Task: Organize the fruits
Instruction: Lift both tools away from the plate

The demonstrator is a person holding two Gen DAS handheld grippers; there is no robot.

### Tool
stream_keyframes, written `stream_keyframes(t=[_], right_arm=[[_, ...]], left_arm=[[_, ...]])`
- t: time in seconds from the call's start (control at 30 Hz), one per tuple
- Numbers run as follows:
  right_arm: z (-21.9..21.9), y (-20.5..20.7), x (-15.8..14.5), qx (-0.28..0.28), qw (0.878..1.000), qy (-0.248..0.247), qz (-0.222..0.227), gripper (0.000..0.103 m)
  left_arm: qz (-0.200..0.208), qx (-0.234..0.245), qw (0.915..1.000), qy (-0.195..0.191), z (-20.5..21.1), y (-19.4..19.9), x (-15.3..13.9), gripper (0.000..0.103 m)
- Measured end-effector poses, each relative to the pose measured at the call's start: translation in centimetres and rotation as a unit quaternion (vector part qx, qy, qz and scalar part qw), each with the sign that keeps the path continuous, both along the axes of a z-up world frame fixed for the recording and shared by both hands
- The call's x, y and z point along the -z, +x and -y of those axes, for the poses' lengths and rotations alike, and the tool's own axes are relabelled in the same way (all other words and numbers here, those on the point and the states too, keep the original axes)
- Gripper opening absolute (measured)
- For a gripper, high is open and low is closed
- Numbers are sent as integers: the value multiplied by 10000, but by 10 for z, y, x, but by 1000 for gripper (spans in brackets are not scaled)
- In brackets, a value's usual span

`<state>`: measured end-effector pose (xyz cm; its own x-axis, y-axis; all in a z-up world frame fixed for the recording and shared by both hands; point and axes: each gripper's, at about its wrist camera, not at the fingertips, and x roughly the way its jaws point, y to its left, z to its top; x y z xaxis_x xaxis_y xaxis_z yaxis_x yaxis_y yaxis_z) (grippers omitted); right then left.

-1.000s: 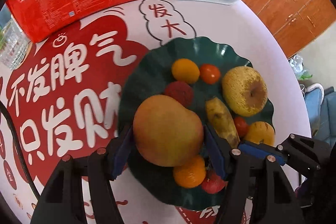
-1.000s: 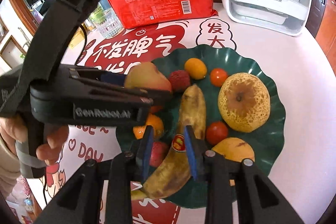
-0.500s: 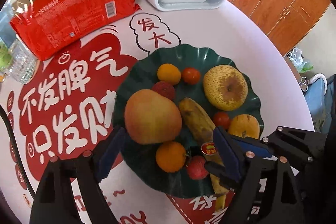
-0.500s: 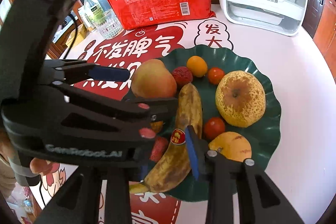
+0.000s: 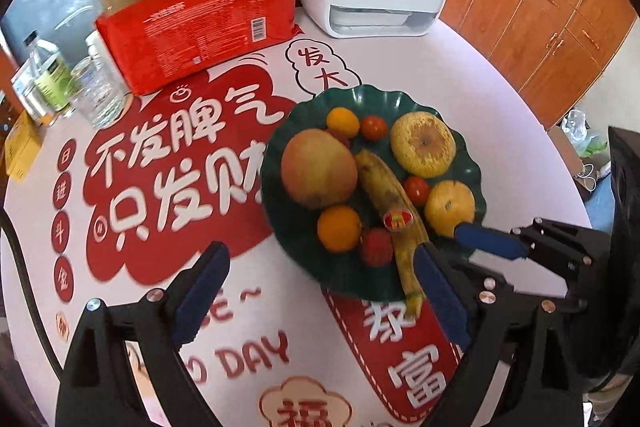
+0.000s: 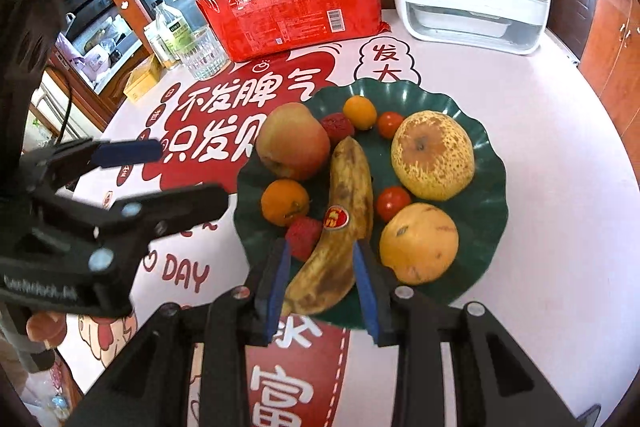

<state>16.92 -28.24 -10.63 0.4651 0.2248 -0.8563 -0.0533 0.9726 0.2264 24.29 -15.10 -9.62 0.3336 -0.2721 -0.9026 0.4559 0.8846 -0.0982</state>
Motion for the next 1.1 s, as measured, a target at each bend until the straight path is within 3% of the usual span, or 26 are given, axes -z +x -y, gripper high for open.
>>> stream_keyframes(t=[0.63, 1.1], right_arm=[[-22, -90, -42, 294, 9995, 81, -50, 35], [-39, -150, -93, 708, 9970, 16, 313, 51]], left_arm=[[507, -880, 9948, -64, -63, -123, -56, 93], [835, -1667, 9823, 179, -90, -188, -90, 96]])
